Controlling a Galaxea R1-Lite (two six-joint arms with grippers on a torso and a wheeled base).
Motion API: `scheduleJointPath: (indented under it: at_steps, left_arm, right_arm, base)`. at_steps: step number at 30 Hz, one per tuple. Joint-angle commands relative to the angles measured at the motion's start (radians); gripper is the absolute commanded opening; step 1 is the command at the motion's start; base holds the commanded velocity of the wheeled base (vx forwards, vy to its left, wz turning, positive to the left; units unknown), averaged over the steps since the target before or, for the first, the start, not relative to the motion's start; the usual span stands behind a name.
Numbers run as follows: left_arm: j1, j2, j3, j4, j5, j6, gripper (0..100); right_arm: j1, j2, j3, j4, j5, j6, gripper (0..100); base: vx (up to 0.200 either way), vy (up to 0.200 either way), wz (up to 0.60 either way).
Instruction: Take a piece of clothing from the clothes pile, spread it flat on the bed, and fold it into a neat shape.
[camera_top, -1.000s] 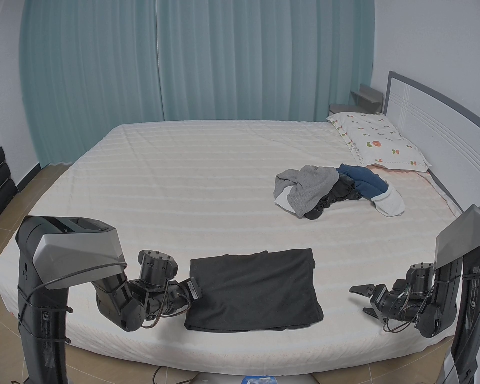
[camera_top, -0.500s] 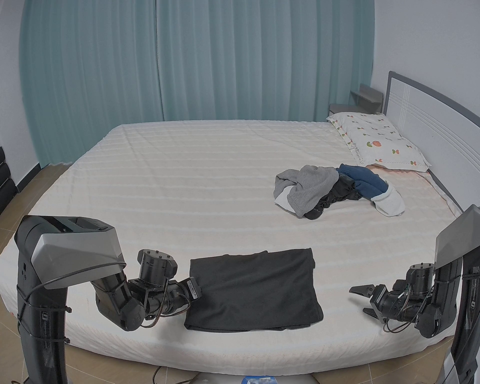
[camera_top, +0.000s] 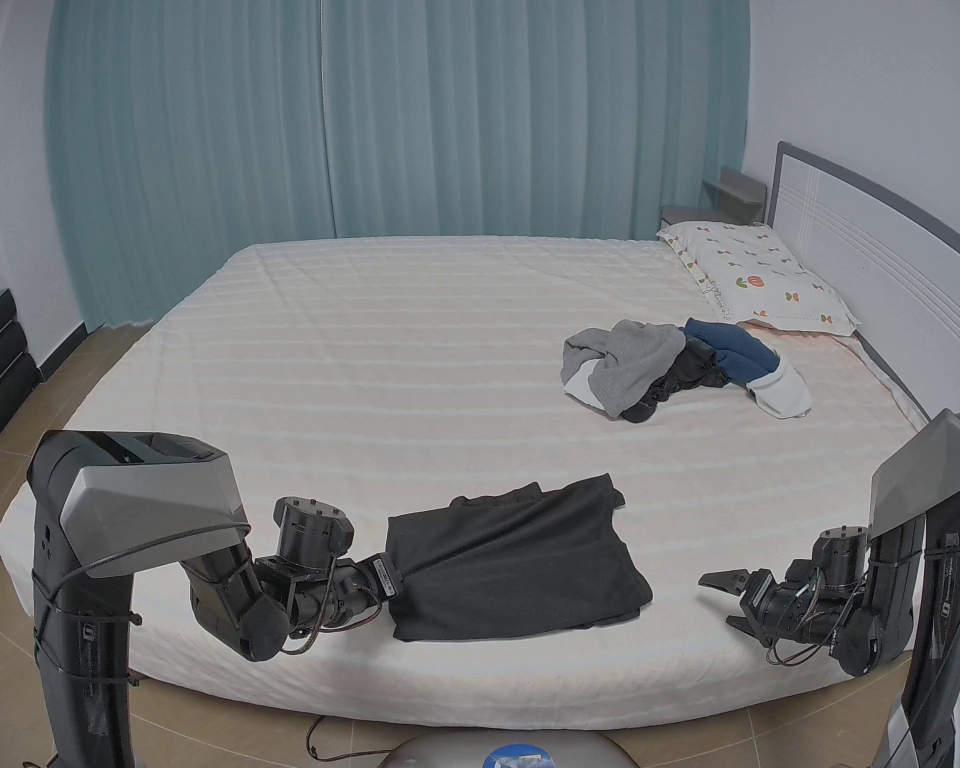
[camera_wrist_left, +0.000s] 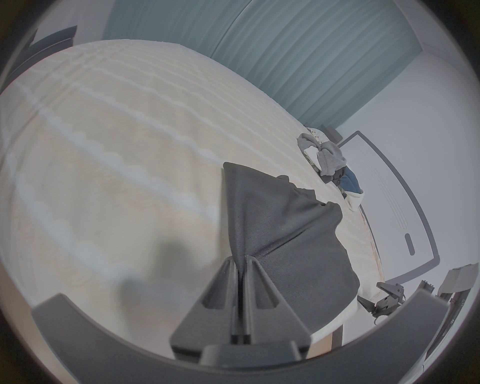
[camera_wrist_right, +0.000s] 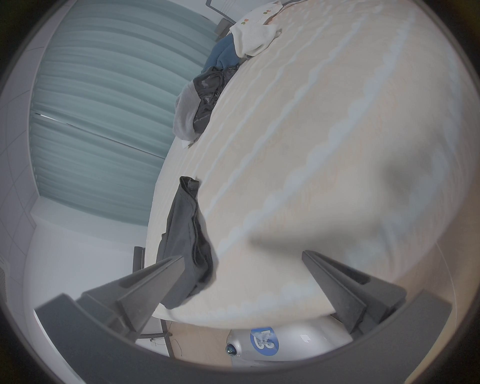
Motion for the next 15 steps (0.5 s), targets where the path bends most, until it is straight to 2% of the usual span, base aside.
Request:
scheduleJointPath:
  at_steps: [1,3,7,15]
  left_arm:
    - [0.006,0.0,-0.01,0.0,0.0,-0.002,0]
    - [0.012,0.011,-0.043,-0.001,0.002,-0.007,0]
    - [0.026,0.047,-0.115,0.003,0.063,-0.062,0]
    - [0.032,0.047,-0.12,0.008,0.063,-0.063,0]
  right_arm:
    - [0.001,0.003,0.0,-0.01,-0.001,0.0,100]
    - [0.003,0.003,0.0,-0.01,-0.001,0.0,100]
    - [0.006,0.003,-0.002,-0.01,-0.001,0.0,100]
    - [0.008,0.003,-0.003,-0.01,-0.001,0.002,100]
  base:
    - [-0.2,0.2,0.0]
    - [-0.2,0.2,0.0]
    - [0.0,0.0,0.0]
    - [0.0,0.0,0.0]
